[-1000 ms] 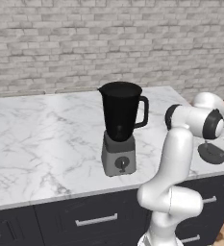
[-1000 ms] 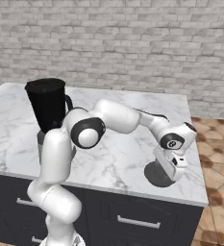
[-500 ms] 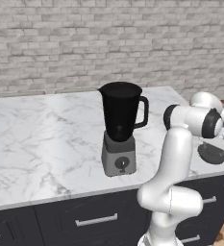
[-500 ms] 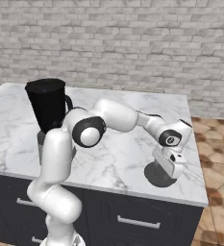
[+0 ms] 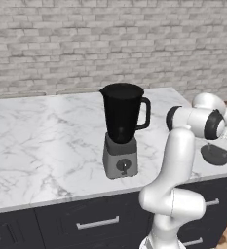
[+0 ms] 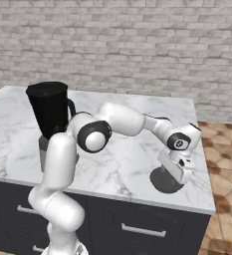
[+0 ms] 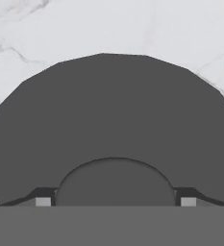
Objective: Close the lid blender by securely placing the lid on top.
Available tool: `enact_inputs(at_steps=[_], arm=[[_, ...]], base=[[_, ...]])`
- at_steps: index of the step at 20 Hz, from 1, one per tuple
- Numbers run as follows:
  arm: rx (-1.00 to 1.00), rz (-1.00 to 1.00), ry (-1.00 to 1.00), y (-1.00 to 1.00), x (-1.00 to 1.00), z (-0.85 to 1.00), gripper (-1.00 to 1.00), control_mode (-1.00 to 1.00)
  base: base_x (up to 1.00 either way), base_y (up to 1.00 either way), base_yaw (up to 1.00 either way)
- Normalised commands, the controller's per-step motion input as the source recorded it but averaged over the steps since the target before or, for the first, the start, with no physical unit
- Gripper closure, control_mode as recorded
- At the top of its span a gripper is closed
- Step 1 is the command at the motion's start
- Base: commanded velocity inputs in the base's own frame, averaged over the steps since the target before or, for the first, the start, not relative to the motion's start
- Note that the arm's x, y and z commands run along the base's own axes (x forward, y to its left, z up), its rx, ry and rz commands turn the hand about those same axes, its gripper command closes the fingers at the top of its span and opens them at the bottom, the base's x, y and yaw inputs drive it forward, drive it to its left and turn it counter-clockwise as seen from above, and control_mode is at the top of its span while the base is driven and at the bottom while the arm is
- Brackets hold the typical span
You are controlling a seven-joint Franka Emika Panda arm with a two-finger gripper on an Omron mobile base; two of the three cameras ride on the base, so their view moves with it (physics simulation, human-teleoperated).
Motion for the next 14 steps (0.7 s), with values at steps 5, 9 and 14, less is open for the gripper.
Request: enact_inputs(at_steps=[5, 9, 14], arm=[[0.00, 0.00, -0.14, 0.05, -0.01, 0.40, 1.00, -1.00], [0.00, 0.00, -0.22, 0.13, -0.01, 0.77, 1.00, -1.00], [0.00, 0.00, -0.29, 0.41, -0.01, 0.97, 1.00, -1.00]], base=[[0.00, 0.00, 0.00], [0.00, 0.00, 0.00], [0.00, 0.00, 0.00]])
